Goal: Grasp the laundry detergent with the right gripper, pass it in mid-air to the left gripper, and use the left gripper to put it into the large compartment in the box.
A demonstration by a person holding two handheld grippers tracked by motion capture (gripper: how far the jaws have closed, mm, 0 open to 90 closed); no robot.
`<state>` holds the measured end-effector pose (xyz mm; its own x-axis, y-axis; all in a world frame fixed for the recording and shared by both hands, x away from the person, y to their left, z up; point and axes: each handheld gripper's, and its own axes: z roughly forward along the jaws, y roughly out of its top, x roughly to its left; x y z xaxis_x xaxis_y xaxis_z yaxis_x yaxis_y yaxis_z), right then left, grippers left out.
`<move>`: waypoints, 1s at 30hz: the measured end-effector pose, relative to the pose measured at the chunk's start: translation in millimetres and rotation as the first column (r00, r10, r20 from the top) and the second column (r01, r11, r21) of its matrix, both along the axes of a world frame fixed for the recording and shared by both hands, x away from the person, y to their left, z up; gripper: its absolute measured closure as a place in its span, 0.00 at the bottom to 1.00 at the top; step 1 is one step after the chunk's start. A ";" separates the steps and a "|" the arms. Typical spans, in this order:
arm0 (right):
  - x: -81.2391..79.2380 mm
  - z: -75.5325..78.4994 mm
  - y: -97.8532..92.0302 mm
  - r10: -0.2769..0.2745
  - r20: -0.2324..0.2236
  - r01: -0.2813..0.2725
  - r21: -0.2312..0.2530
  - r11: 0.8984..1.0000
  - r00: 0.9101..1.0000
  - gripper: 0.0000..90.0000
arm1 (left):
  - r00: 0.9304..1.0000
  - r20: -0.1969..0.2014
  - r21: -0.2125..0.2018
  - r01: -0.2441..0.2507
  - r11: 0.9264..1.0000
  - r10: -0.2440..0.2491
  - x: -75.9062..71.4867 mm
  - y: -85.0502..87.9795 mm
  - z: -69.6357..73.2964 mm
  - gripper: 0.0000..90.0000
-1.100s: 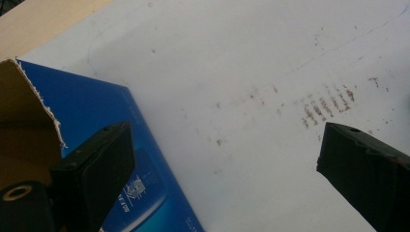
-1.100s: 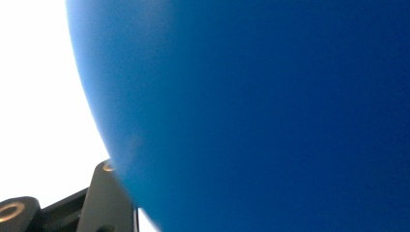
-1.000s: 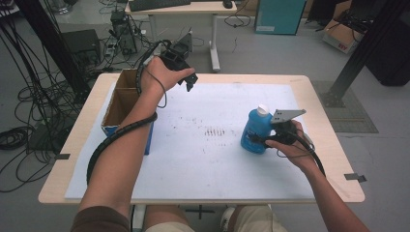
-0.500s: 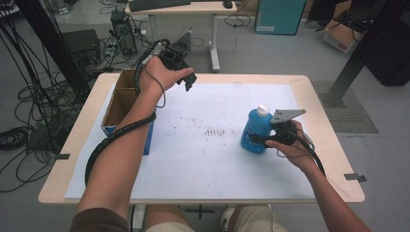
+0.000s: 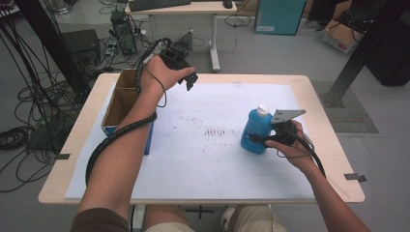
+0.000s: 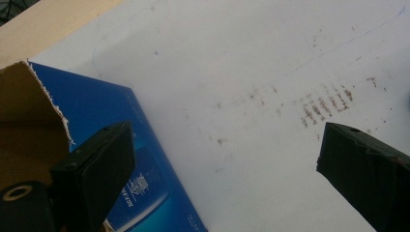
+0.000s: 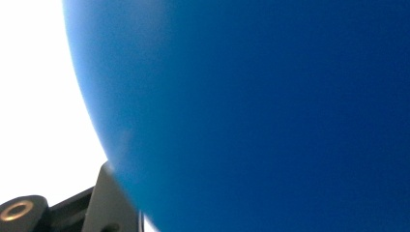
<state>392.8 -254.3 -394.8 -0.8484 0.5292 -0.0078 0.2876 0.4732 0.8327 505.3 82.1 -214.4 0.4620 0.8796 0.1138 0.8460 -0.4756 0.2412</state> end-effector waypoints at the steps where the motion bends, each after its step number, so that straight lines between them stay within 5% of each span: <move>1: 0.0 0.0 0.0 0.000 0.000 0.000 0.000 1.000 1.000 0.49 | 1.000 0.005 0.001 0.000 1.000 0.000 0.0 -0.2 0.1 0.08; 30: -0.4 -0.2 0.0 -0.005 -0.004 0.005 0.004 1.000 1.000 0.49 | 1.000 0.001 0.003 0.014 1.000 -0.014 1.1 -2.1 1.6 0.07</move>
<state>392.4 -254.3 -395.0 -0.8455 0.5339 -0.0016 0.2939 0.4679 0.8335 506.4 80.0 -212.8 0.4742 0.8726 0.1170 0.8390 -0.4881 0.2403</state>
